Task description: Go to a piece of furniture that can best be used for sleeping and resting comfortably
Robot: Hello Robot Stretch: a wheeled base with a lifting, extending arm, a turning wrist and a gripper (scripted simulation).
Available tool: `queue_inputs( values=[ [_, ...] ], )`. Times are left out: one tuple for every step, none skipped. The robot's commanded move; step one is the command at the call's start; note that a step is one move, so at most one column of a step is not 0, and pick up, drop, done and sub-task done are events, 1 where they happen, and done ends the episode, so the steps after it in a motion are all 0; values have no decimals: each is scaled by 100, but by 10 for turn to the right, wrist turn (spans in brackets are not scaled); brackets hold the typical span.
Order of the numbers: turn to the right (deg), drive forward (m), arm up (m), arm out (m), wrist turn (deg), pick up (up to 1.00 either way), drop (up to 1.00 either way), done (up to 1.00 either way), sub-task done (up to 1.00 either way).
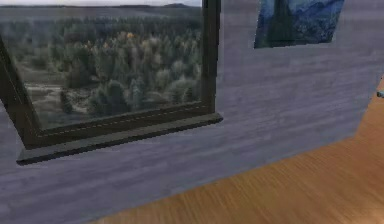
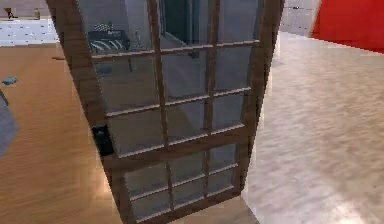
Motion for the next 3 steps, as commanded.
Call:
queue_inputs(
  values=[
    [300, 0, 0, 0, 0, 0, 0, 0, 0],
    [0, 70, 0, 0, 0, 0, 0, 0, 0],
    [270, 0, 0, 0, 0, 0, 0, 0, 0]
  ],
)
